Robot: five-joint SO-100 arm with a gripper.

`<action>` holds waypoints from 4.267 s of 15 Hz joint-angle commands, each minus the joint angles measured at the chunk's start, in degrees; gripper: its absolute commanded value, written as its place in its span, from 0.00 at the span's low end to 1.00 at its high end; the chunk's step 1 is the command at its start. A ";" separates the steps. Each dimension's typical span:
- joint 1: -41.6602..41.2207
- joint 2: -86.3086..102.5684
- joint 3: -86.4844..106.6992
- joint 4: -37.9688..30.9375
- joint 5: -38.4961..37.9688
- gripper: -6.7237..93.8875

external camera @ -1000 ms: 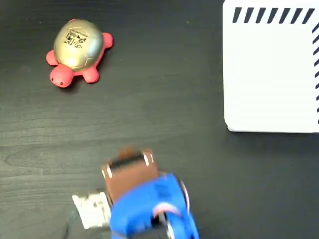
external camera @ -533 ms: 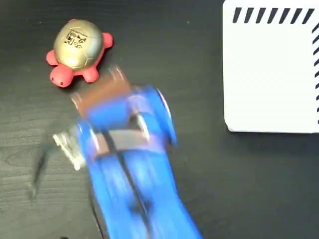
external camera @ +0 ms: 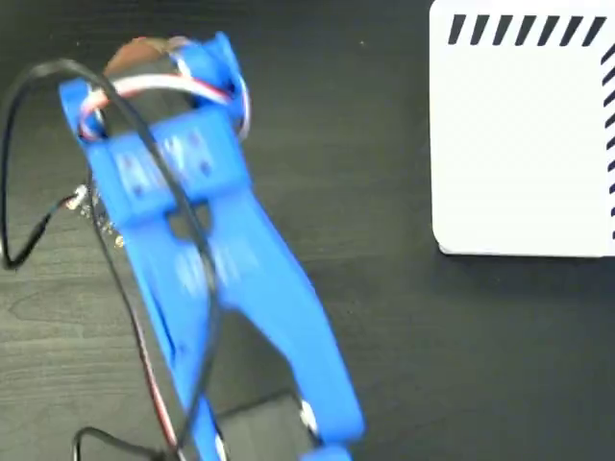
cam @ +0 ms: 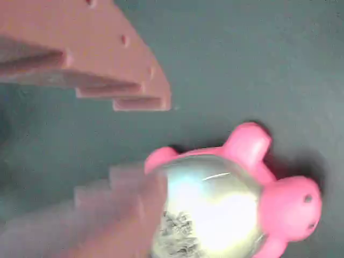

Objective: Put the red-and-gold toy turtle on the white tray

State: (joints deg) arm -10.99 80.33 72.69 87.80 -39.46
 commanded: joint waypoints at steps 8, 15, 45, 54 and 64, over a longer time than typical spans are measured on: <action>3.87 -12.92 -18.11 2.72 -16.52 0.55; 1.23 -21.18 -19.07 -1.32 -15.12 0.68; 1.67 -35.77 -40.43 2.46 -6.24 0.07; 1.85 -0.62 -30.67 7.12 22.41 0.07; 31.03 23.29 -12.66 7.12 41.57 0.07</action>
State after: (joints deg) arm 12.83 99.32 61.96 94.92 0.53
